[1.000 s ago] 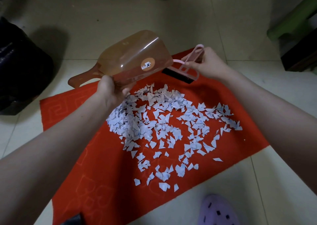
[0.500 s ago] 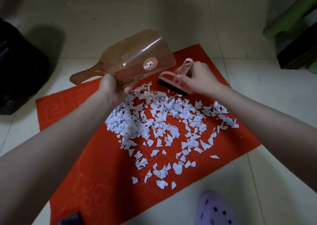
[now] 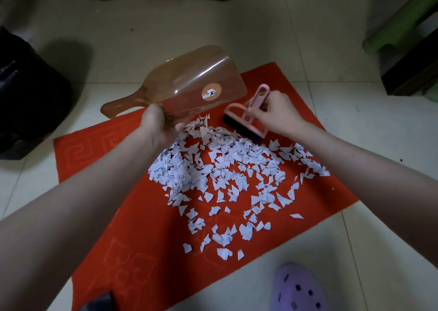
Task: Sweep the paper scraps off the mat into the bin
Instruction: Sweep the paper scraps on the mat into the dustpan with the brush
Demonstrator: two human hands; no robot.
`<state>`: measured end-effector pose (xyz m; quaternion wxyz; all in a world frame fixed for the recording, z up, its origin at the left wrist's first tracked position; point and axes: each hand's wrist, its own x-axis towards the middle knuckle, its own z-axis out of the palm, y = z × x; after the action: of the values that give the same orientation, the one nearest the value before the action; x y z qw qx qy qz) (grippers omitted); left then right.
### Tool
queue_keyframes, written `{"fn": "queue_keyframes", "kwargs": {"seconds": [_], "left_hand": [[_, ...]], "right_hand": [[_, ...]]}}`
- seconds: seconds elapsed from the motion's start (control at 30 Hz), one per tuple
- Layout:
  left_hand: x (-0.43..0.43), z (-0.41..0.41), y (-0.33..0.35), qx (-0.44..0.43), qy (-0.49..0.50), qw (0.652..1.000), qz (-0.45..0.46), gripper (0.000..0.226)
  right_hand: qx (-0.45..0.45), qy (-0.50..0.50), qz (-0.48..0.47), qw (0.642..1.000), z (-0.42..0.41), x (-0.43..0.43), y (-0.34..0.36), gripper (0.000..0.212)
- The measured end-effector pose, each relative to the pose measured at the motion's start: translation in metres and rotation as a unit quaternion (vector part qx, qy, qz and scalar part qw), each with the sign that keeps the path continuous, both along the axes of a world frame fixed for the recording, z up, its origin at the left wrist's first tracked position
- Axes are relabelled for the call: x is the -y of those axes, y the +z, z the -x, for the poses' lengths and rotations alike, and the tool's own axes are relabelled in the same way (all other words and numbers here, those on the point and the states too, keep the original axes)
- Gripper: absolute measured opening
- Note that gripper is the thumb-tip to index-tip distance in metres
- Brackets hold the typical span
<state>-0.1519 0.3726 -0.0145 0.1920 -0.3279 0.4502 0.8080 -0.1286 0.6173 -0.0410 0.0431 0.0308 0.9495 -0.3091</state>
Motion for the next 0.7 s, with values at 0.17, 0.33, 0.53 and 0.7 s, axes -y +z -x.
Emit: {"fn": "queue_keyframes", "kwargs": {"seconds": [0.17,0.33,0.53,0.7], "left_hand": [[0.001,0.001,-0.002,0.008,0.001,1.000,0.008,0.031],[-0.004,-0.004,0.000,0.021,-0.002,1.000,0.006,0.035],[-0.009,-0.007,-0.001,0.030,0.006,1.000,0.002,0.035],[-0.010,-0.010,0.002,0.033,0.008,0.999,0.007,0.030]], "right_hand": [[-0.061,-0.058,-0.068,0.994,0.004,-0.006,0.007,0.020],[0.013,-0.035,-0.095,0.995,-0.002,-0.002,-0.007,0.023],[-0.023,-0.062,0.020,0.998,-0.001,-0.017,-0.002,0.016],[-0.037,-0.114,-0.081,0.990,0.005,-0.020,-0.008,0.024]]}}
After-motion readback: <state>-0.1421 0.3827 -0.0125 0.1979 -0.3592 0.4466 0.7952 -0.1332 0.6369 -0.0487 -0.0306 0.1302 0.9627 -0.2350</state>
